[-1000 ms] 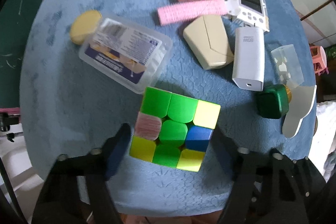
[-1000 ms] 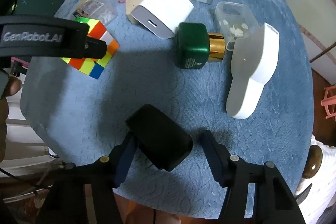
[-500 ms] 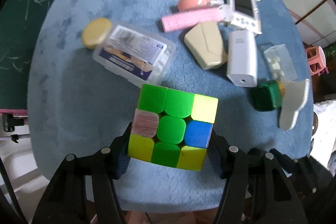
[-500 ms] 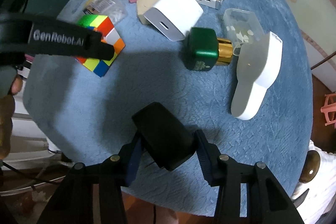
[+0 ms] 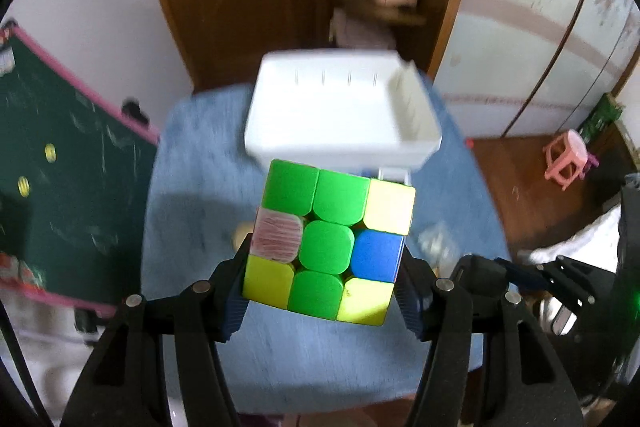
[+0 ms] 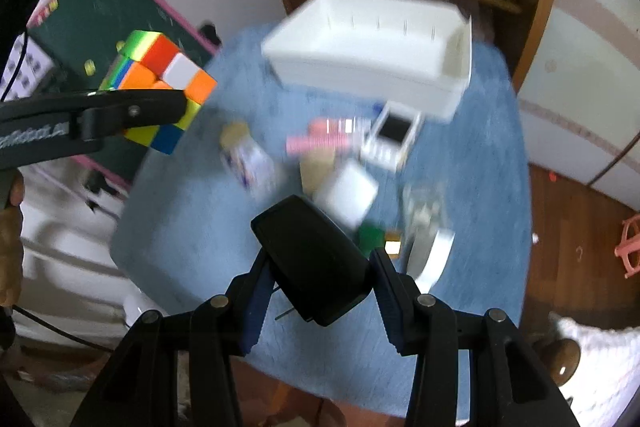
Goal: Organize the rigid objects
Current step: 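Carry the cube in the left tool while the right tool carries the black plug to the white bin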
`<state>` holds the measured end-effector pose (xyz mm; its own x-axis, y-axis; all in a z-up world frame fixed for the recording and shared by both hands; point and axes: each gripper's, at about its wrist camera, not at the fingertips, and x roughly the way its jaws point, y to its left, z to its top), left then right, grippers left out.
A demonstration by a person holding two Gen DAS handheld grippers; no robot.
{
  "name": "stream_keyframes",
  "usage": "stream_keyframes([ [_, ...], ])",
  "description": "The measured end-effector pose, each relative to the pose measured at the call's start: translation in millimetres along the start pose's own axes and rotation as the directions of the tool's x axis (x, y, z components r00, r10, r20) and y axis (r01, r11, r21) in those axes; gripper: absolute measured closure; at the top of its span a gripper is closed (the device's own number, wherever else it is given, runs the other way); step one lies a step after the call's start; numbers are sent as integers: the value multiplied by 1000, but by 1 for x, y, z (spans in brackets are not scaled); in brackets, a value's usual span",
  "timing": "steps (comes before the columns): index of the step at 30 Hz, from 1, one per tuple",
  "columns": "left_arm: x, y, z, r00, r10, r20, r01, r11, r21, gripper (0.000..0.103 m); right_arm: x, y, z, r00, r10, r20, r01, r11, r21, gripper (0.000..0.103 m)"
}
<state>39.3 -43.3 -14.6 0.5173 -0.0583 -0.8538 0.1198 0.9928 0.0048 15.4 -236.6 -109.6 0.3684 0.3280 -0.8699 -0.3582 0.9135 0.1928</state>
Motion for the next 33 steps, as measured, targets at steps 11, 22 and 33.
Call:
stream_keyframes([
  [11, 28, 24, 105, 990, -81, 119, 79, 997, 26, 38, -53, -15, 145, 980, -69, 185, 56, 996, 75, 54],
  [22, 189, 44, 158, 994, -104, -41, 102, 994, -42, 38, 60, -76, 228, 986, -162, 47, 146, 958, 246, 54],
  [33, 313, 19, 138, 984, 8, -179, 23, 985, 168, 37, 208, -104, 217, 966, -156, -204, 217, 921, 325, 54],
])
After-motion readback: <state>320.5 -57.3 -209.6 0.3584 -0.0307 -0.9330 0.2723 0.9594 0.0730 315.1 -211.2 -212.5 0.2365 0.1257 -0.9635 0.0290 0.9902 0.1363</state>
